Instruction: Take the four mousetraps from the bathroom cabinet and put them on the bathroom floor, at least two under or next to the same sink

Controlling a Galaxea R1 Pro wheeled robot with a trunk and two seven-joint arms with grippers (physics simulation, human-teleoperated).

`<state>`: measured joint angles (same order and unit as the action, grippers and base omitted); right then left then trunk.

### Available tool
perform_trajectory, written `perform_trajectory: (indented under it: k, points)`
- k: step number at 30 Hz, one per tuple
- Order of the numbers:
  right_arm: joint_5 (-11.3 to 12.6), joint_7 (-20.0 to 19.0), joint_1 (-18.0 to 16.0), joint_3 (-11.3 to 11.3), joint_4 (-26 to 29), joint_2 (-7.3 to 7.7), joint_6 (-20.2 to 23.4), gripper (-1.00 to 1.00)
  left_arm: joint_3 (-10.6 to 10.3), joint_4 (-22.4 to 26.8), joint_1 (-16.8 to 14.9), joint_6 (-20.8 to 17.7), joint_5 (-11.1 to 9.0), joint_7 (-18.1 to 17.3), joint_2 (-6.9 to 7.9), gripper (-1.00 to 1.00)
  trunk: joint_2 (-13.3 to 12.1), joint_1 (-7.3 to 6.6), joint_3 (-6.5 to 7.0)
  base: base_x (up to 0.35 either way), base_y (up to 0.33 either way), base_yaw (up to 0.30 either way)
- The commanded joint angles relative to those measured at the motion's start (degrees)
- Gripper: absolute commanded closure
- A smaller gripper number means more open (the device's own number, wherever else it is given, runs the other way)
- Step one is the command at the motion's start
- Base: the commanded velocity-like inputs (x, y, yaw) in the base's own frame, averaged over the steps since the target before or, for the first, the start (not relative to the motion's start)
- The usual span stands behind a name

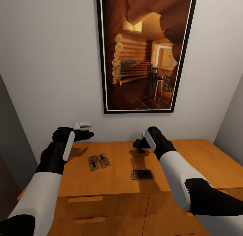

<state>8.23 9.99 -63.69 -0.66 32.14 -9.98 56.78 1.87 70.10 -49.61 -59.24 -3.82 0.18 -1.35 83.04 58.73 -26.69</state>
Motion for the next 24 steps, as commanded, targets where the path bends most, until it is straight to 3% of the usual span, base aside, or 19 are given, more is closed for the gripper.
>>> perform_trajectory:
  k: [1,24]
  points:
    - [0.6,0.58,-0.04,-0.06,-0.06,-0.02,0.12,-1.0,0.15,0.04,-0.04,-0.26,-0.3,0.02,-0.03,-1.0,0.04,0.0,-0.07,0.0,0.0,0.0]
    - [0.23,0.59,-0.04,0.01,-5.3,-0.02,-3.14,-1.0,0.15,0.04,-0.04,-0.26,-0.27,0.0,-0.04,-1.0,0.04,0.0,-0.07,0.0,0.0,0.0]
